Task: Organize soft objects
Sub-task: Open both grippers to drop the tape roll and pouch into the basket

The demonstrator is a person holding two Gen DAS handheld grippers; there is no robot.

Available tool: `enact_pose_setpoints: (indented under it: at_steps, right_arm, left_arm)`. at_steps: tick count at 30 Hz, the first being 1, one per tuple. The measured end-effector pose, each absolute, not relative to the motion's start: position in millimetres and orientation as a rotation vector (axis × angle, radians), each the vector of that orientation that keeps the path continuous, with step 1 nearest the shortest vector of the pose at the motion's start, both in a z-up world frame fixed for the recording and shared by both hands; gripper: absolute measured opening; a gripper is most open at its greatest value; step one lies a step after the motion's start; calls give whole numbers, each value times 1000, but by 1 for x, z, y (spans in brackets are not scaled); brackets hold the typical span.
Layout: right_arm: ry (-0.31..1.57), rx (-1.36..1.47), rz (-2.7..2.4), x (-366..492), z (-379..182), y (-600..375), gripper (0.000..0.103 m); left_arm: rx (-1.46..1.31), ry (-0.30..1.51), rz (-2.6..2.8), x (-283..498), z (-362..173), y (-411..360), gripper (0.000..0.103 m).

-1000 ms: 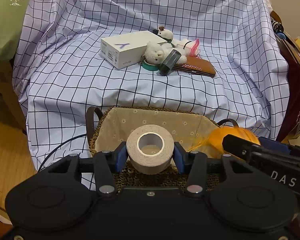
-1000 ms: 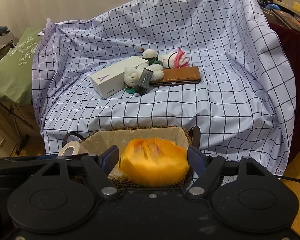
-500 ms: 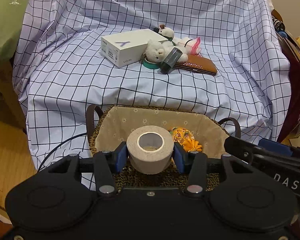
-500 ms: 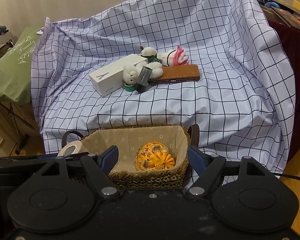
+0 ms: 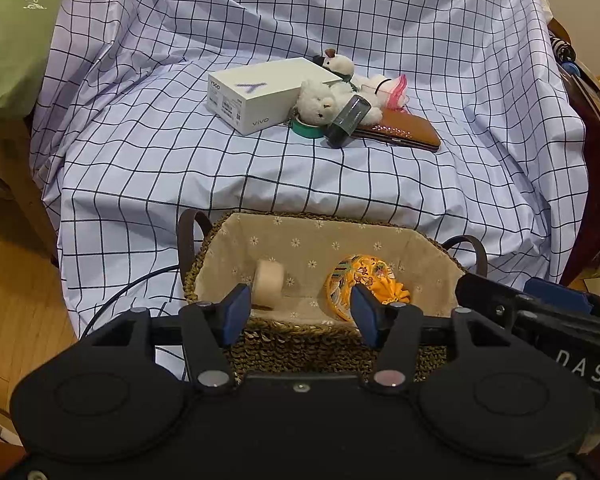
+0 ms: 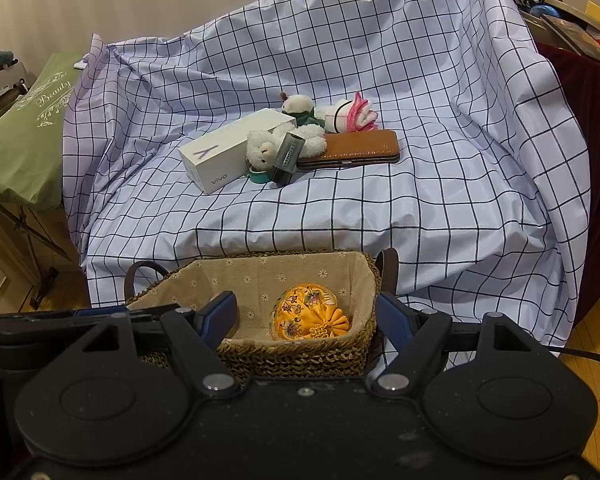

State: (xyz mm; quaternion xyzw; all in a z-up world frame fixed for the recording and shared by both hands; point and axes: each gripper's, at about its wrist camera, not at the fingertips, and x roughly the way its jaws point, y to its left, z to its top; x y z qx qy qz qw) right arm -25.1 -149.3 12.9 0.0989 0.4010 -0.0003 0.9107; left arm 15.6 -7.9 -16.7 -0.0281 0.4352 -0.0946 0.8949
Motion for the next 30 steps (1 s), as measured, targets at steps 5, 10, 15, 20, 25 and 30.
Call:
enact_pose_setpoints:
  at_steps: [5, 10, 15, 20, 25, 30]
  right_arm:
    - [828, 203, -2, -25, 13, -149, 76]
    - [829, 202, -2, -25, 13, -150, 76]
    - [830, 202, -2, -25, 13, -150, 76]
    - [835, 201, -6, -25, 10, -151, 77]
    - [836, 200, -6, -25, 10, -151, 77]
    - [842, 202, -8, -24, 10, -151, 77]
  left_arm:
    - [-55, 901, -192, 15, -17, -8, 53]
    - [-48, 899, -188, 15, -17, -8, 54]
    - [-43, 897, -180, 15, -17, -7, 60]
    - [-32, 887, -171, 13, -16, -7, 61]
    - [-33, 890, -169, 13, -15, -7, 63]
    - [-33, 895, -166, 14, -16, -6, 65]
